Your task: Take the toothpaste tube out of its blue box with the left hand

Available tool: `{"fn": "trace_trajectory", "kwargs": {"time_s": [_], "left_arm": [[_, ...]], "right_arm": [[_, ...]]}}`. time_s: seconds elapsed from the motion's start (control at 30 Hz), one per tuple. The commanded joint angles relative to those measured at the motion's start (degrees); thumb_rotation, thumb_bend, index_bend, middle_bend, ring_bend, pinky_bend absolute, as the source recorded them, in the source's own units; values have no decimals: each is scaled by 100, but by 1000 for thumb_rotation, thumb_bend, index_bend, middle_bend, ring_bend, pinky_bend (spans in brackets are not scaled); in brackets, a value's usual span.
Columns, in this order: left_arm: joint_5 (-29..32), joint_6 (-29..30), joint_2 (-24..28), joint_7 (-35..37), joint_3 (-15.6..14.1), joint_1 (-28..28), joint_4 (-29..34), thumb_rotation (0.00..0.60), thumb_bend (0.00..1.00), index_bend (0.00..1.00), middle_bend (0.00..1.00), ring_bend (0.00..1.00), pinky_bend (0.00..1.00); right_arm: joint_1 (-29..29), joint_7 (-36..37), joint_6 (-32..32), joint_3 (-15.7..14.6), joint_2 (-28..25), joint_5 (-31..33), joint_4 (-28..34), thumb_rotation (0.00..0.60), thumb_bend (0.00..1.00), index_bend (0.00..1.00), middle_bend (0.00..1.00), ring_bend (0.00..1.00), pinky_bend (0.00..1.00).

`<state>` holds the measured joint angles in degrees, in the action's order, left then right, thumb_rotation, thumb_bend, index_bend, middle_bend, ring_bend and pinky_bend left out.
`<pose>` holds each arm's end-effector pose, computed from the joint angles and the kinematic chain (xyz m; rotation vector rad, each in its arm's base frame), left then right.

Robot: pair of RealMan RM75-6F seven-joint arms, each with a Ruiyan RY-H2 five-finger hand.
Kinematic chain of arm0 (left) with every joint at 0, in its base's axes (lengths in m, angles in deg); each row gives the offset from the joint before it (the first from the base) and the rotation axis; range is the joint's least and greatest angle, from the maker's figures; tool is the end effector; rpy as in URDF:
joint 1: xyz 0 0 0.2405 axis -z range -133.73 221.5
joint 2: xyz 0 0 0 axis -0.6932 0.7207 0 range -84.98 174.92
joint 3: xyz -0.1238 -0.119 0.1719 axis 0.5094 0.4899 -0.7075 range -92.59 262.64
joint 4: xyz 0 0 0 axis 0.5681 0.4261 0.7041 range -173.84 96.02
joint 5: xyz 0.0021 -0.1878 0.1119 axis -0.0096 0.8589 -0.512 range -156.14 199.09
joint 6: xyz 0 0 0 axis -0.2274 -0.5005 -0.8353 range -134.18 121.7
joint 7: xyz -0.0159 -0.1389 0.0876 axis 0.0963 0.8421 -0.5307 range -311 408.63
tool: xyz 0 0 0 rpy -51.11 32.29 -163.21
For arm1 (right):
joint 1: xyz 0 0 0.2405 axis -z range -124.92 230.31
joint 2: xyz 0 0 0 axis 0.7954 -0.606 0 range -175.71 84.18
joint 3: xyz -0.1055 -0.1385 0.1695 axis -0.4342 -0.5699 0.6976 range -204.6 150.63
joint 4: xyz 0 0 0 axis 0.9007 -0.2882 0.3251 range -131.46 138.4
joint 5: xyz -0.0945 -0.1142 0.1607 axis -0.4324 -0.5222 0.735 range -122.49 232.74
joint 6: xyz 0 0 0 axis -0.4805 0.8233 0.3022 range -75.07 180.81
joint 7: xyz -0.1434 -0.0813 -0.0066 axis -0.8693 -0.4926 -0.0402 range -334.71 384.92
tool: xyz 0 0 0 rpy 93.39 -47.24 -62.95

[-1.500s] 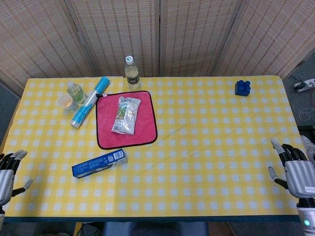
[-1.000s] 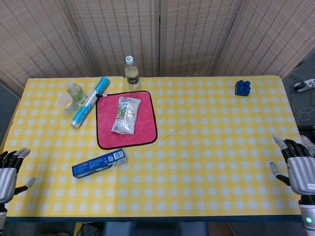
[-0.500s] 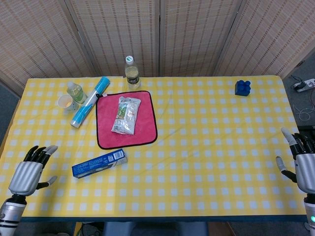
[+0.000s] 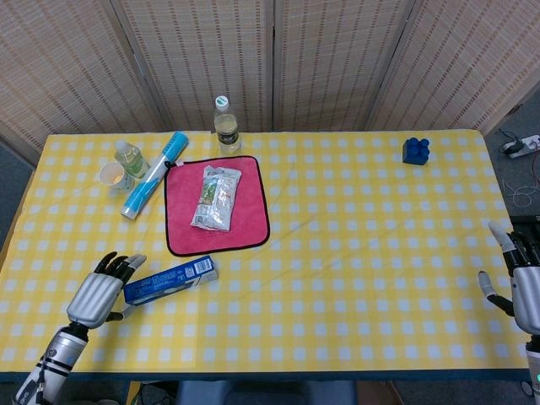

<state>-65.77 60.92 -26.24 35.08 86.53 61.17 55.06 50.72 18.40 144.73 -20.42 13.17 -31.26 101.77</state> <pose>-0.2468 0.2437 0.0513 -1.8063 -0.8713 -0.8029 -0.2831 -0.1977 0.1906 1.2968 -0.7170 0.9071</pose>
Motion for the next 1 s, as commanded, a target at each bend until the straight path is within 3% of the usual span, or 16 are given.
{"fn": "trace_trajectory", "kwargs": {"time_s": [0.03, 0.5, 1.0], "left_arm": [[177, -197, -165, -126, 27, 132, -10, 600, 215, 98, 139, 132, 51], [1224, -615, -492, -799, 192, 389, -119, 600, 215, 158, 140, 148, 51], [1593, -667, -657, -936, 190, 549, -189, 600, 215, 364, 351, 322, 52]], "right_arm": [[4, 6, 2, 1, -5, 2, -2, 600, 327, 111, 231, 171, 213], [39, 71, -42, 7, -4, 122, -64, 600, 328, 111, 231, 171, 213], [-26, 196, -207, 17, 88, 204, -221, 600, 329, 111, 228, 171, 213]]}}
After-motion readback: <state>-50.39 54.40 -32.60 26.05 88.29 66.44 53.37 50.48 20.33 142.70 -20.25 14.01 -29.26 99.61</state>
